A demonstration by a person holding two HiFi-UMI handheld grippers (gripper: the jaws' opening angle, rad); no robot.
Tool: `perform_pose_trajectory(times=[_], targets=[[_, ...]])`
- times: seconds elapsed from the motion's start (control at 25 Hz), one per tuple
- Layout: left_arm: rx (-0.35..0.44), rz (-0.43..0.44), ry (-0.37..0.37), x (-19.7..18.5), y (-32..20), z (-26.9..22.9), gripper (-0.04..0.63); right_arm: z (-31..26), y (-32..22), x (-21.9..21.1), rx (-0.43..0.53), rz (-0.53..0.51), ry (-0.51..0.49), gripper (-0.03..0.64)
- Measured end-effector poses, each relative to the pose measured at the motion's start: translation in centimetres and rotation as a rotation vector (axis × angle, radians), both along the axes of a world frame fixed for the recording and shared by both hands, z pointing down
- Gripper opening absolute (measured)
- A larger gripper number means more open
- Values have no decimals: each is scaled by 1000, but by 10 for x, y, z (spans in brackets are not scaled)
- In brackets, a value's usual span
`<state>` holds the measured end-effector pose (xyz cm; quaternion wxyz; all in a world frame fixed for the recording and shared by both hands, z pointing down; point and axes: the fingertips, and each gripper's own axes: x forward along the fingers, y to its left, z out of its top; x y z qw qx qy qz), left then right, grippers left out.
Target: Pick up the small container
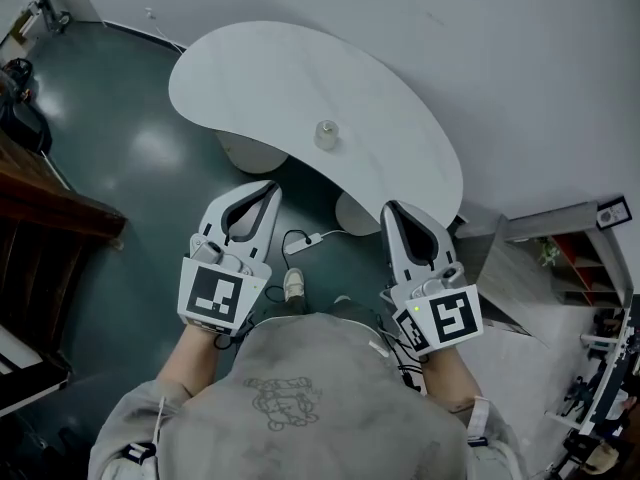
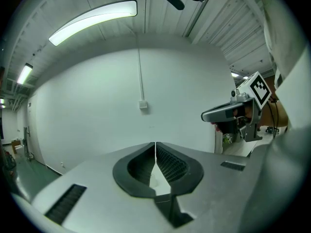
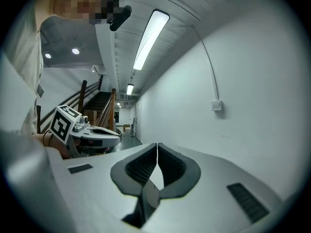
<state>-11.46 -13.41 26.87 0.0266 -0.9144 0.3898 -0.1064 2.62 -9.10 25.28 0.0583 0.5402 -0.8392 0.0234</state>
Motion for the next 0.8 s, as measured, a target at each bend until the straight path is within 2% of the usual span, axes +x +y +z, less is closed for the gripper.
perform_pose_trajectory(times=[0.2, 0.6, 0.8], targets=[[-4, -2, -8, 7, -16, 2, 20, -1, -20, 7, 4, -14, -1, 31], [-12, -66, 16, 22, -40, -3, 20, 2, -54, 25, -5, -65, -12, 31], [-27, -58, 26, 36, -49, -1, 22, 8, -66, 36, -22, -87, -6, 31]])
